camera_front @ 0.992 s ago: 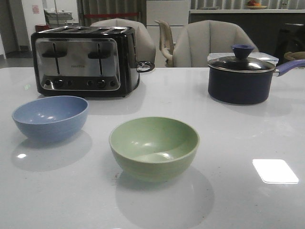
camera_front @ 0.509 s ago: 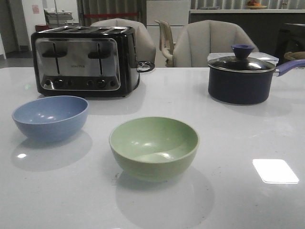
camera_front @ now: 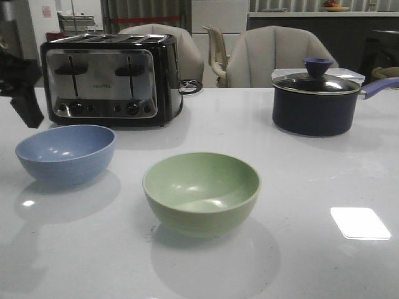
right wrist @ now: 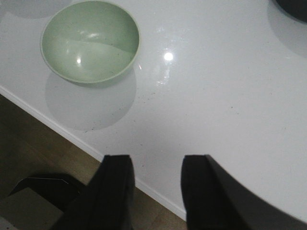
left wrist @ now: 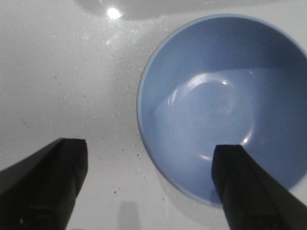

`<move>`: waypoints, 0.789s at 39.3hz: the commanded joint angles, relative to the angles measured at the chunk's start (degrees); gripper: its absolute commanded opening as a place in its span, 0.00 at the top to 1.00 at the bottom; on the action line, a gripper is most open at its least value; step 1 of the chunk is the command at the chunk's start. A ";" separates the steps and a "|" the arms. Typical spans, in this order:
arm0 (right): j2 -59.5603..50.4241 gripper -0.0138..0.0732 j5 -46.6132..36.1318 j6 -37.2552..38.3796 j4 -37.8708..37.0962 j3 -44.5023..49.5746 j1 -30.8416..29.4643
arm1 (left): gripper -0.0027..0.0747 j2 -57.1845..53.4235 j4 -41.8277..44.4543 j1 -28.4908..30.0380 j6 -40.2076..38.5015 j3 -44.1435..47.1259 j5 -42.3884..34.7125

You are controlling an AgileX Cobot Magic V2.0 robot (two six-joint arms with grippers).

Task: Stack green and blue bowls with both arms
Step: 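Move the left gripper down to the blue bowl rim and grasp it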

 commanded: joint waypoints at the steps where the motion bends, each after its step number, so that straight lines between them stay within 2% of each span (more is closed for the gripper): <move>1: -0.28 0.40 -3.39 -0.15 -0.35 -1.49 -0.09 | 0.21 1.72 -0.60 -0.27 -0.03 -3.51 -3.66; 9: -0.28 0.40 -3.39 -0.15 -0.35 -1.49 -0.09 | 0.21 6.86 -0.34 -0.27 -0.03 -4.88 -7.06; 12: -0.28 0.40 -3.39 -0.15 -0.35 -1.49 -0.09 | 0.25 7.73 0.15 -0.27 -0.03 -4.88 -7.81; 20: -0.28 0.40 -3.39 -0.15 -0.35 -1.49 -0.09 | 0.60 8.02 0.50 -0.27 -0.03 -4.88 -7.08; 26: -0.28 0.40 -3.39 -0.15 -0.35 -1.49 -0.09 | 0.82 8.02 0.72 -0.27 -0.03 -5.01 -5.92; 27: -0.28 0.40 -3.39 -0.15 -0.35 -1.49 -0.09 | 0.84 8.02 0.72 -0.27 -0.03 -5.33 -5.21; 31: -0.28 0.40 -3.39 -0.15 -0.35 -1.49 -0.09 | 0.84 7.75 0.50 -0.27 -0.03 -8.18 -0.21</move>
